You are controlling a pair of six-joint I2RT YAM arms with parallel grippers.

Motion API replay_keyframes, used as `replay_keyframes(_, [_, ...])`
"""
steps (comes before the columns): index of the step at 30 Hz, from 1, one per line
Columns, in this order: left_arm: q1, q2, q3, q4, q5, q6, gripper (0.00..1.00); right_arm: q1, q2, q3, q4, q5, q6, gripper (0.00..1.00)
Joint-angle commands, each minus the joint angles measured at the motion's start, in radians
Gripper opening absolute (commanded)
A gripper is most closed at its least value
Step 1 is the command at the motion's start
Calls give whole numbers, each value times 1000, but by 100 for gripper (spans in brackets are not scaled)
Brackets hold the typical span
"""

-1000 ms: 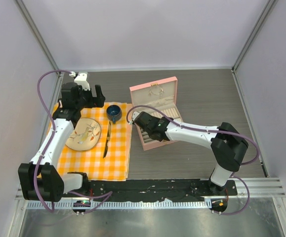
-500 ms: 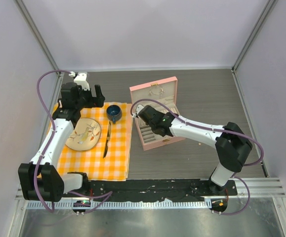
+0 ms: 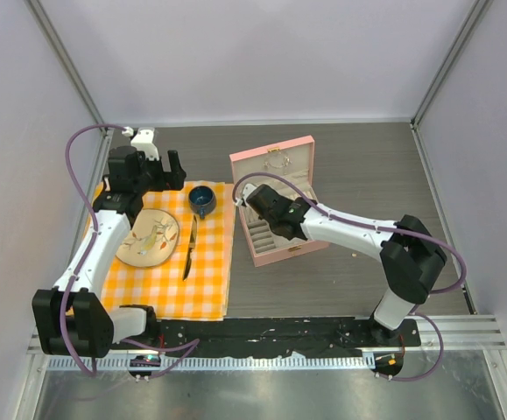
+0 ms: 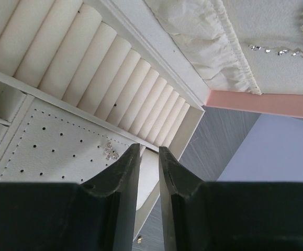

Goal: Organize the mixed jewelry

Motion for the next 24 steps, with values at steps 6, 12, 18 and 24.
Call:
replay_keyframes(6, [8, -26, 0, 48, 10, -12, 100, 2, 16, -6, 25, -19, 20, 27])
replay_keyframes(12, [8, -27, -1, 48, 12, -12, 100, 0, 22, -14, 25, -29, 30, 27])
replay_keyframes(18, [11, -26, -3, 47, 12, -12, 100, 3, 21, -17, 15, -41, 45, 27])
replay_keyframes(24, [12, -30, -4, 50, 15, -12, 100, 8, 13, -20, 6, -47, 51, 27])
